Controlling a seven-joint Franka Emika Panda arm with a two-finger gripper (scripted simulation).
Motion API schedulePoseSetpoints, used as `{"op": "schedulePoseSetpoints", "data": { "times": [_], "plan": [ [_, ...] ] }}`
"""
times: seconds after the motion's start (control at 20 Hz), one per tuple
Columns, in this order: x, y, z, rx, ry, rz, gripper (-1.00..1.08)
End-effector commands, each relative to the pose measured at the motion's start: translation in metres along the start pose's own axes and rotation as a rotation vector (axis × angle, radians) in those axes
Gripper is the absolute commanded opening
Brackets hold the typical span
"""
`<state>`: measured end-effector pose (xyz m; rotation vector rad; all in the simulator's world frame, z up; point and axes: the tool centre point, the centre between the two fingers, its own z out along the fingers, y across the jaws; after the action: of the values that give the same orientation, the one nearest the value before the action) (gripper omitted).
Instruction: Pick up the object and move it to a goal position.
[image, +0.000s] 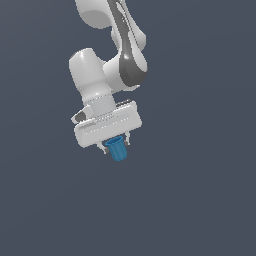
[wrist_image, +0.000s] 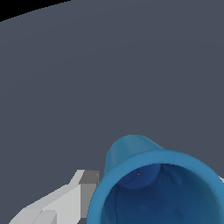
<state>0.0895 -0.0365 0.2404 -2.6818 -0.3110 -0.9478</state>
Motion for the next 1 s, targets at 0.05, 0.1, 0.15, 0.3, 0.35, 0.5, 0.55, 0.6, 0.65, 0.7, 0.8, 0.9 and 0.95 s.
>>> {"op": "schedulePoseSetpoints", "data": {
  "times": [0.05,0.1,0.15,0.3,0.35,0.5,0.55,0.6,0.65,0.7,0.8,0.9,0.95],
  "plan": [
    [0.018,0.007,-0.014,0.027,0.054,-0.029,-1.00],
    [0.022,0.008,-0.017,0.036,0.070,-0.037,-1.00],
    [0.027,0.010,-0.022,0.044,0.086,-0.045,-1.00],
    [0.043,0.017,-0.035,0.071,0.137,-0.072,-1.00],
    [0.048,0.019,-0.040,0.081,0.155,-0.081,-1.00],
    [0.064,0.026,-0.056,0.112,0.212,-0.111,-1.00],
    [0.070,0.028,-0.061,0.122,0.231,-0.122,-1.00],
    [0.075,0.031,-0.067,0.133,0.250,-0.132,-1.00],
    [0.080,0.033,-0.072,0.143,0.268,-0.142,-1.00],
    [0.085,0.035,-0.078,0.154,0.287,-0.152,-1.00],
    [0.094,0.040,-0.088,0.175,0.323,-0.172,-1.00],
    [0.102,0.044,-0.099,0.195,0.357,-0.191,-1.00],
    [0.106,0.046,-0.103,0.205,0.373,-0.199,-1.00]
  ]
}}
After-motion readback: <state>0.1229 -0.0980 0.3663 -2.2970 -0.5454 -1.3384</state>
